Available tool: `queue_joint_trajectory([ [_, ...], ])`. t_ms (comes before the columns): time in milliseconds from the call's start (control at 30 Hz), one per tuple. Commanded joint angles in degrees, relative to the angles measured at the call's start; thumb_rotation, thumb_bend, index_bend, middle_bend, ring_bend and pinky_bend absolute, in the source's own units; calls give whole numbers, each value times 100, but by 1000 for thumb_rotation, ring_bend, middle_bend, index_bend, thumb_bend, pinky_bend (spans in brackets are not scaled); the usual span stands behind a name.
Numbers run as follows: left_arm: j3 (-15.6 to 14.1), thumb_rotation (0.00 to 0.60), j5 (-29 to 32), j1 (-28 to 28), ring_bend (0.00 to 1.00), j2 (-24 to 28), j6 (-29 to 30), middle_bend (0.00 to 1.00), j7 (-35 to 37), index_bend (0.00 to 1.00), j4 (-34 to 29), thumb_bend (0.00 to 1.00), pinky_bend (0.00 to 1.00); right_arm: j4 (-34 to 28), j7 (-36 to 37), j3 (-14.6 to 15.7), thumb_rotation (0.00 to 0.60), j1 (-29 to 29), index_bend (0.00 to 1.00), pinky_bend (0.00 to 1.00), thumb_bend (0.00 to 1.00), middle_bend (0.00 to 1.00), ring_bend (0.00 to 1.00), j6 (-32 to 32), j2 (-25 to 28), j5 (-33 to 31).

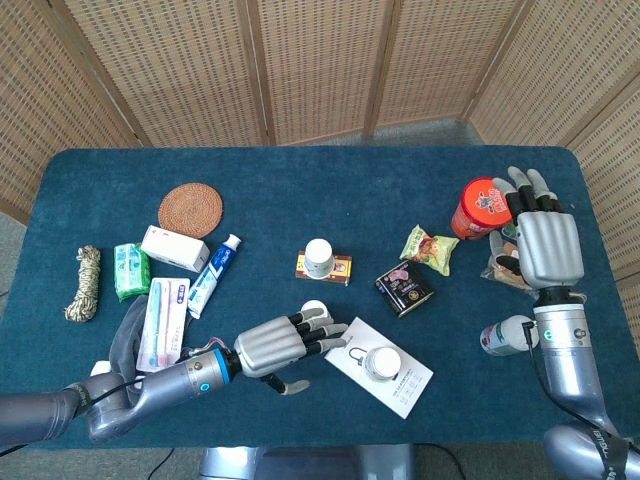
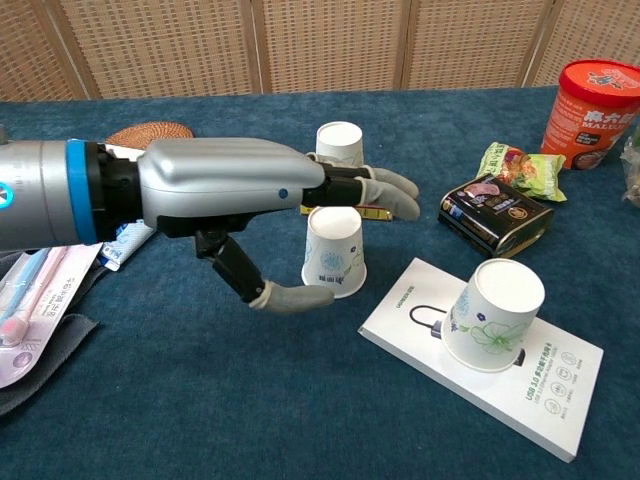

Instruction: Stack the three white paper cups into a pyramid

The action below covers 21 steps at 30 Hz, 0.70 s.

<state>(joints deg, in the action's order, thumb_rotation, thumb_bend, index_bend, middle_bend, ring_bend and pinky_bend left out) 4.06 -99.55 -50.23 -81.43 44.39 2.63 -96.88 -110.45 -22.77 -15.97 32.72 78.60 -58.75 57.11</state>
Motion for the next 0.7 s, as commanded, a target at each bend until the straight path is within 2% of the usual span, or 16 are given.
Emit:
queue_joint_trajectory([
  [33, 100, 380, 162, -180, 0, -221, -165, 0, -254, 0, 102, 450, 0, -8, 18, -33, 600, -24, 154, 284, 490, 94, 14, -28, 46, -7],
  [233, 237, 447, 479, -427, 0, -635, -371, 0, -619, 0, 315, 450, 0, -4, 73, -101, 600, -70, 153, 284, 488, 93, 14, -83, 127, -29],
  [700, 435, 457, 914, -956, 0, -1547, -569, 0, -958, 0, 972, 450, 0, 51, 236, -192, 600, -177, 153, 283, 490, 92, 9, -202, 276, -21],
])
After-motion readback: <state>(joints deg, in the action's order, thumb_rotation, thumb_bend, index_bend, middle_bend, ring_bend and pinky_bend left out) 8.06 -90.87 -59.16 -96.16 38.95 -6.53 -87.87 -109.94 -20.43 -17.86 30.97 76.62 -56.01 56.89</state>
